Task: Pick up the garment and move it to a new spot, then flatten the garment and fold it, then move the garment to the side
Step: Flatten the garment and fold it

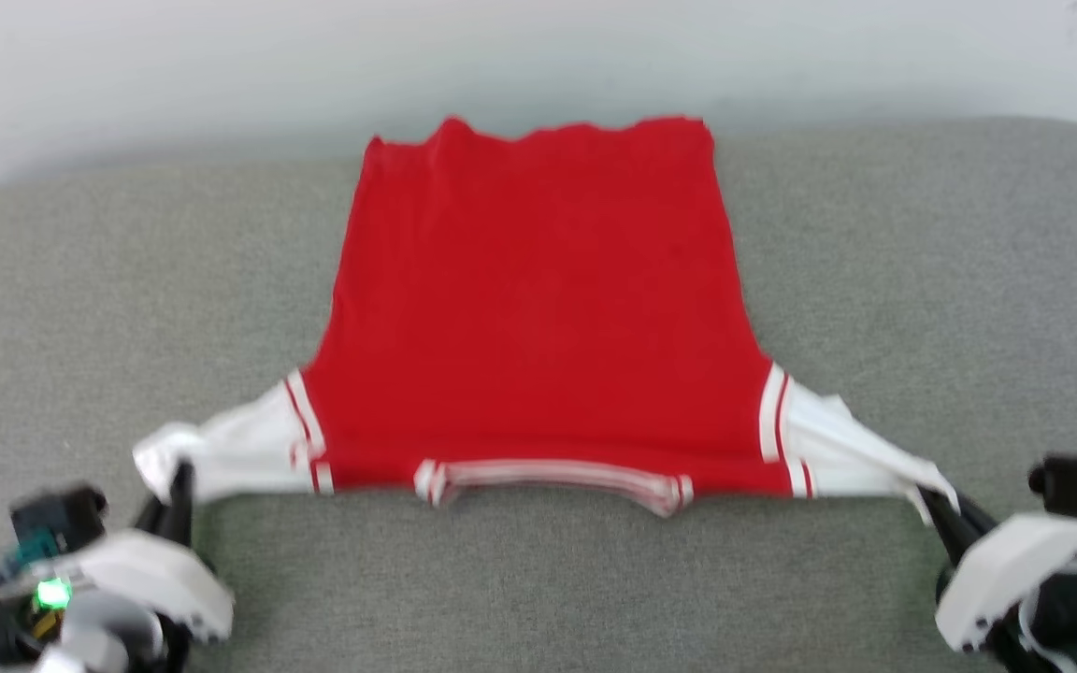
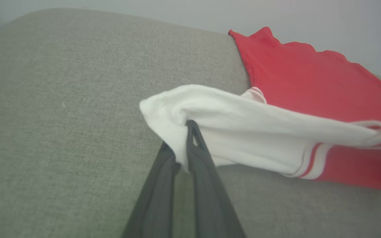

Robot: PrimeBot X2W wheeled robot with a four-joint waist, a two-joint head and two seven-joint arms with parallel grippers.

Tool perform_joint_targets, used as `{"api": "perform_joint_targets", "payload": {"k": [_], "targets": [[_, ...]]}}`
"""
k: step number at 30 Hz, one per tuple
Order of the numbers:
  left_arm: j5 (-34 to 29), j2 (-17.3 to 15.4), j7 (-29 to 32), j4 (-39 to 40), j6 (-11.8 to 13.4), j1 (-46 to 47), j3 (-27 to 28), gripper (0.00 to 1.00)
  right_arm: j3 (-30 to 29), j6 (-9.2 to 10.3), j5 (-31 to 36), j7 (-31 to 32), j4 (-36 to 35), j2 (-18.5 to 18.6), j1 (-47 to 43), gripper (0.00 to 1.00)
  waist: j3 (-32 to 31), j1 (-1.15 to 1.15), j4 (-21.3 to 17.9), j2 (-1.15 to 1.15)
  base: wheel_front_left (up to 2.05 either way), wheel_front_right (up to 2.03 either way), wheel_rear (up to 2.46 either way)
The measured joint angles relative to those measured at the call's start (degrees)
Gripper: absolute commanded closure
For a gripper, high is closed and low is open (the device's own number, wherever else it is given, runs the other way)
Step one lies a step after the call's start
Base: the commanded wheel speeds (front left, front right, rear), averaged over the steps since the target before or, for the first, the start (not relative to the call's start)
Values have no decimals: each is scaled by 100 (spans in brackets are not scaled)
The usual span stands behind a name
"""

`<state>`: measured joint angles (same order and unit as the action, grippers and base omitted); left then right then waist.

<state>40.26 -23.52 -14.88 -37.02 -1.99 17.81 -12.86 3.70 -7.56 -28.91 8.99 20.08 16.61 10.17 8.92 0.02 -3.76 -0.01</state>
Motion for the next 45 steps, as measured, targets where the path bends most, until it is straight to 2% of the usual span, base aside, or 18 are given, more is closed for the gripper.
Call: {"api": "perform_joint_targets", "payload": {"k": [10, 13, 17, 19, 20, 24, 29, 36, 39, 45], "targets": [[-16, -47, 424, 1316, 582, -1963, -230, 100, -1042, 1, 643, 455, -876, -794, -1713, 100, -597, -1, 66, 0, 0, 0, 0], [32, -38, 495, 1574, 672, -2301, -267, 100, -1228, 1, 702, 573, -1060, -1006, -2040, 100, -660, 0, 132, 0, 0, 0, 0], [-24, -16, 498, 1861, 764, -2554, -370, 100, -1324, 2, 805, 731, -1239, -1100, -2253, 100, -661, -1, 198, 0, 0, 0, 0], [-136, -26, 506, 2006, 768, -2546, -459, 100, -1362, 2, 784, 754, -1323, -1125, -2254, 51, -603, -1, 244, 0, 0, 0, 0], [-180, -22, 503, 2073, 777, -2504, -490, 100, -1358, 2, 787, 772, -1374, -1117, -2230, 0, -569, -2, 279, 0, 0, 0, 0], [-224, 25, 550, 2281, 934, -2337, -502, 100, -1367, 4, 790, 789, -1568, -1013, -1864, 0, -406, -3, 408, 0, 0, 0, 0], [-389, 32, 543, 2554, 1027, -2001, -561, 100, -1594, 5, 827, 837, -1454, -789, -893, 0, -124, -2, 579, 0, 0, 0, 0], [-631, 204, 450, 3062, 1056, -1473, -757, 100, -1777, 5, 717, 1268, -328, -350, 1082, 0, 401, -4, 907, 0, 0, 0, 0], [-716, 267, 430, 3233, 1037, -1241, -871, 100, -1835, 5, 648, 1731, 216, -203, 1873, 0, 638, -4, 1127, 0, 0, 0, 0], [-833, 516, 364, 3471, 843, -632, -1100, 100, -1924, 5, 835, 2716, 876, 417, 3181, 0, 1121, -4, 1700, 0, 0, 0, 0]]}}
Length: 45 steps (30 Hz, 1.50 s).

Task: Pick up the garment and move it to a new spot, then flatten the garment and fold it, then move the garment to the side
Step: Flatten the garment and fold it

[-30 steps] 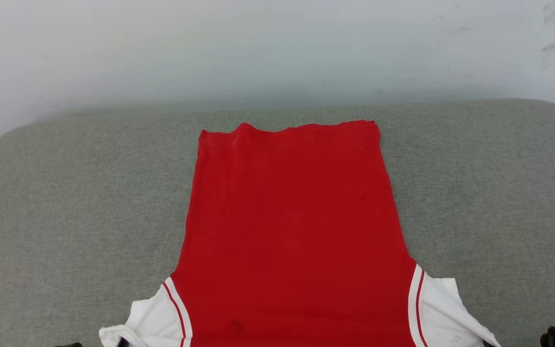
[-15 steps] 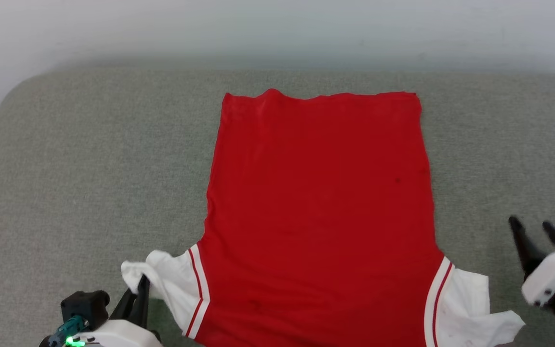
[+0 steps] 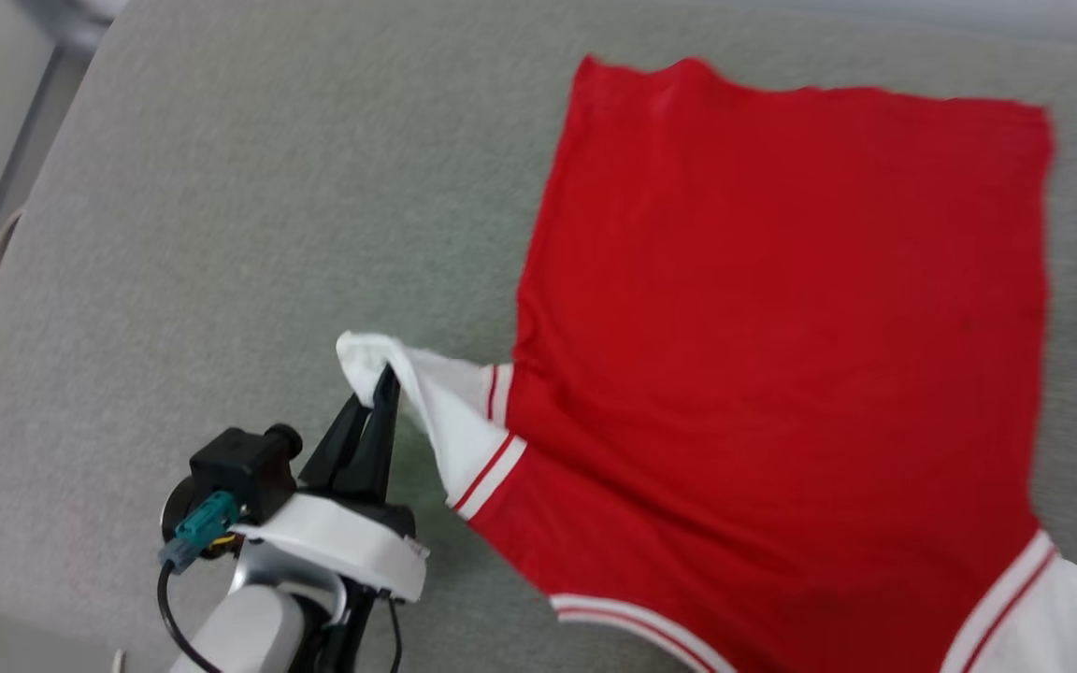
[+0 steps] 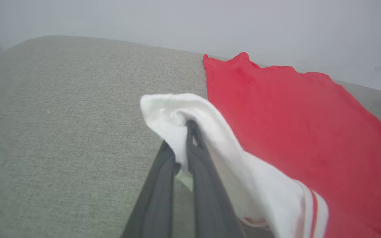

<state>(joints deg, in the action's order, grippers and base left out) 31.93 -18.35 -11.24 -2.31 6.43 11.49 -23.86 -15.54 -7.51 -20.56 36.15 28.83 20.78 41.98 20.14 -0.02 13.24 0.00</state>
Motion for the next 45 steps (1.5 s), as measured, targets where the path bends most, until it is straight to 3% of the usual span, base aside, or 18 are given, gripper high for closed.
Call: {"api": "perform_joint_targets", "payload": {"k": [7, 17, 18, 20, 26, 34, 45], "targets": [[-94, 255, -156, 54, -149, 350, -170, 100, 132, 0, 279, 1001, 331, 255, 1105, 0, 633, 0, 544, 0, 0, 0, 0], [-101, 444, -290, -114, -249, 467, -185, 100, 285, 0, 650, 1736, 552, 309, 1456, 0, 1194, 2, 971, 0, 0, 0, 0], [-101, 455, -294, -129, -256, 480, -182, 100, 229, 0, 650, 1859, 578, 305, 1478, 27, 1224, 3, 983, 0, 0, 0, 0], [-101, 472, -308, -166, -276, 501, -168, 100, 157, 0, 675, 2084, 579, 311, 1514, 100, 1258, 3, 995, 0, 0, 0, 0], [-100, 520, -332, -319, -327, 521, -178, 100, -40, 0, 801, 2412, 463, 266, 1491, 100, 1239, 3, 1032, 0, 0, 0, 0], [-33, 388, -288, -651, -263, 324, -80, 100, 207, -3, 777, 1972, 76, 255, 906, 100, 778, 2, 862, 0, 0, 0, 0], [222, -34, -45, -932, -25, -322, 224, 100, 296, -2, 129, 1290, -714, 196, -1246, 100, -312, 2, 117, 0, 0, 0, 0]]}}
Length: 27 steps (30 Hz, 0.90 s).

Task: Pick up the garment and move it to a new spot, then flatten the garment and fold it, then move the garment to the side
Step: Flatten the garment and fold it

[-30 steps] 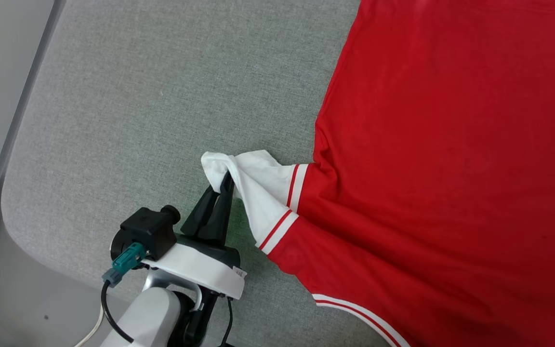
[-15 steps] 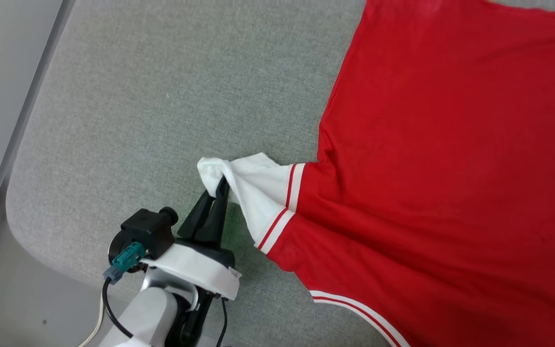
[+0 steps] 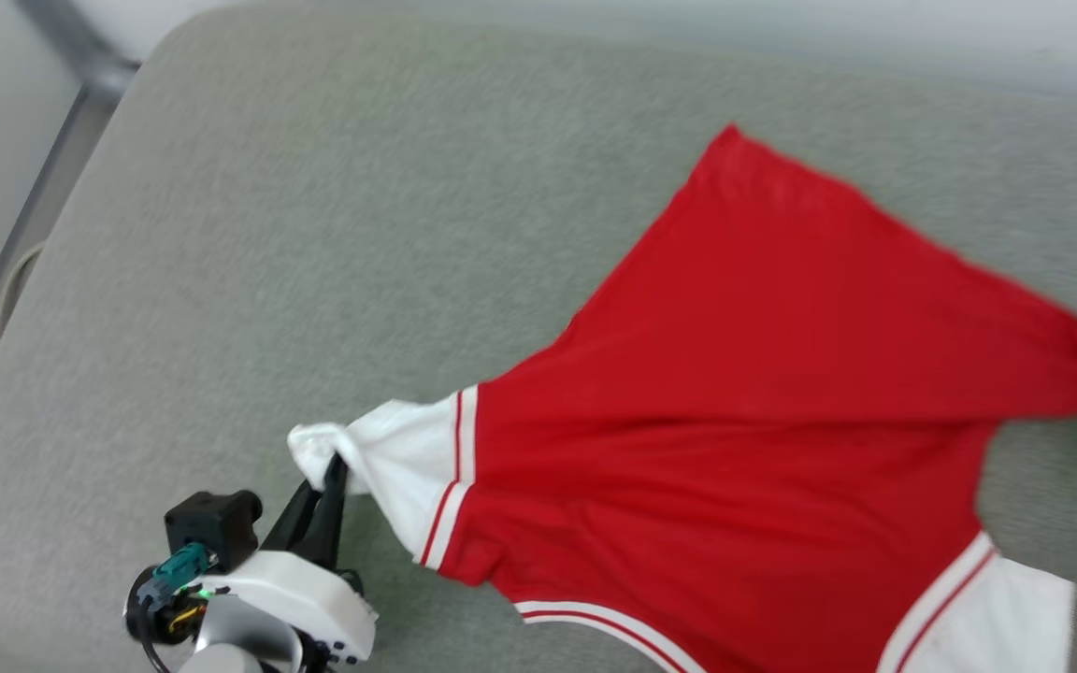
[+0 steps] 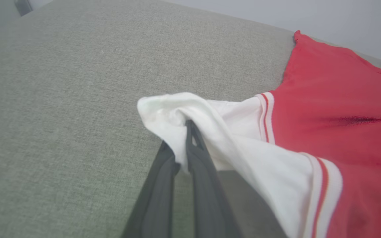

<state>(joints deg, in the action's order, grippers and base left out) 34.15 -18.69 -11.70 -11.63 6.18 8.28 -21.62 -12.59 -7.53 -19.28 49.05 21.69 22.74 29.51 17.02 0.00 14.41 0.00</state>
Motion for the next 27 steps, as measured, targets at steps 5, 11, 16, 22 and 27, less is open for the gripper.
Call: {"api": "perform_joint_targets", "payload": {"k": [5, 11, 16, 22, 27], "targets": [[99, -152, 104, -66, 129, -279, 133, 100, -154, 0, -167, -164, -553, -220, -1150, 100, -428, 0, -501, 0, 0, 0, 0], [247, -286, 101, -90, 252, -604, 315, 100, -326, 0, -231, -452, -1202, -746, -2264, 100, -801, 0, -1134, 0, 0, 0, 0], [272, -410, 145, -107, 352, -849, 360, 100, -502, 0, -246, -627, -1434, -1346, -3161, 100, -1052, 1, -1541, 0, 0, 0, 0], [325, -441, 255, 54, 410, -1018, 331, 100, -589, 0, -359, -1000, -1424, -1793, -3737, 84, -1214, 1, -1822, 0, 0, 0, 0], [321, -472, 347, 188, 443, -1021, 299, 100, -526, 1, -584, -1985, -1278, -1911, -3622, 0, -1187, 0, -1821, 0, 0, 0, 0]]}}
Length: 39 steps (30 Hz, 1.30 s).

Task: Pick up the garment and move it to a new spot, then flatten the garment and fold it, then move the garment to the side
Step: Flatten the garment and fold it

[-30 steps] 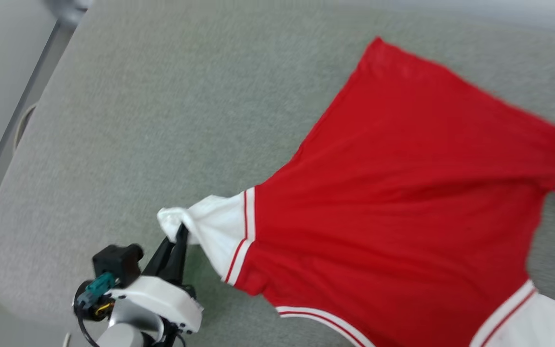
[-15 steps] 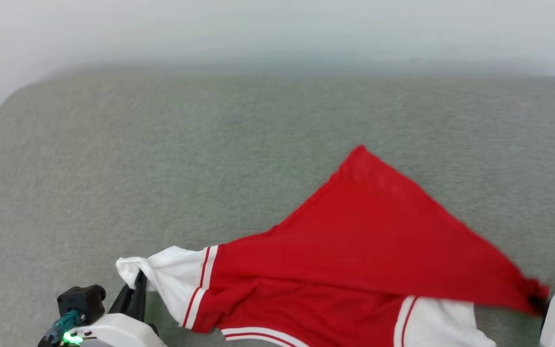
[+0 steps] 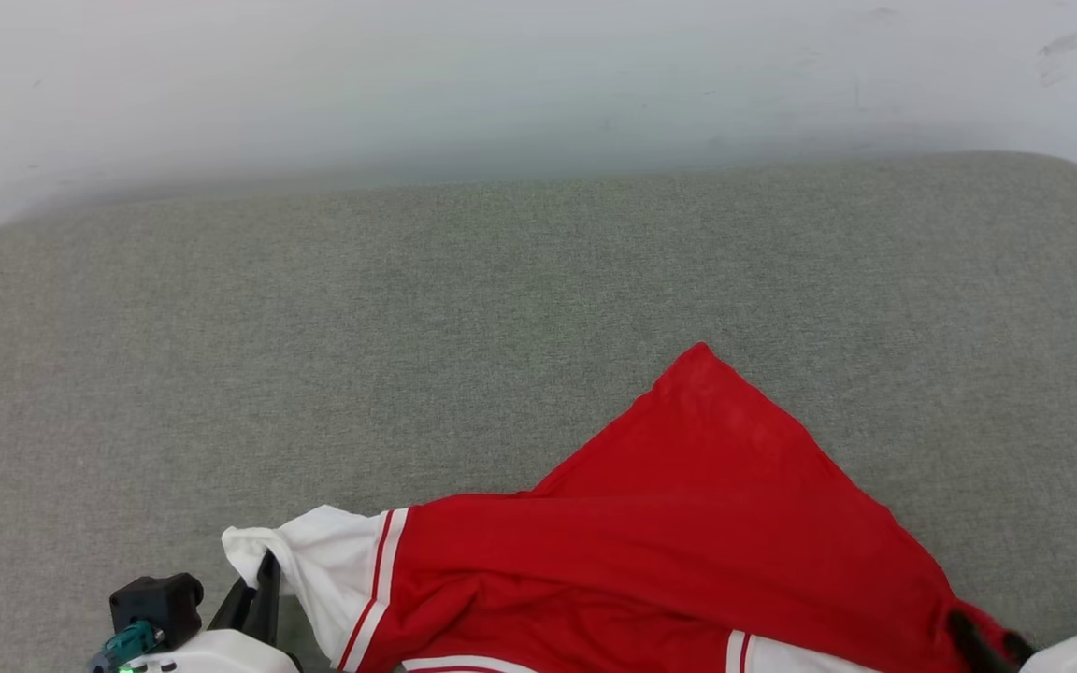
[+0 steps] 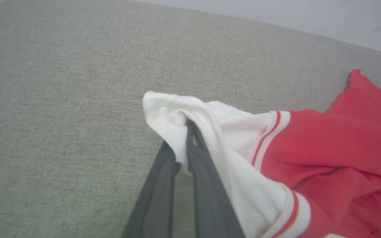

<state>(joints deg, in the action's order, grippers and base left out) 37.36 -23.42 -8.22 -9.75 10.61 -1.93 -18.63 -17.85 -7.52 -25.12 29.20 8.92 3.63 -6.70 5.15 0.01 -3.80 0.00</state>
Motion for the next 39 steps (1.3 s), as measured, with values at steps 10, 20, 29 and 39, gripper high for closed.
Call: {"api": "perform_joint_targets", "payload": {"k": [10, 20, 29, 39], "targets": [[-142, 49, 48, 201, -45, 332, -197, 100, 555, 1, 34, -1770, 436, 583, 1086, 0, 150, -1, 319, 0, 0, 0, 0], [-226, 267, 23, 154, -212, 755, -479, 100, 2116, 1, -684, 41, 1818, 1443, 2971, 0, 375, -2, 833, 0, 0, 0, 0], [-301, 506, -31, -127, -443, 1252, -744, 100, 3148, 1, -793, 710, 2683, 1789, 4152, 0, 590, -2, 1396, 0, 0, 0, 0], [-323, 734, -208, -422, -568, 1491, -880, 100, 4012, 3, -1285, 1111, 3511, 1916, 4691, 0, 935, -1, 1700, 0, 0, 0, 0]]}}
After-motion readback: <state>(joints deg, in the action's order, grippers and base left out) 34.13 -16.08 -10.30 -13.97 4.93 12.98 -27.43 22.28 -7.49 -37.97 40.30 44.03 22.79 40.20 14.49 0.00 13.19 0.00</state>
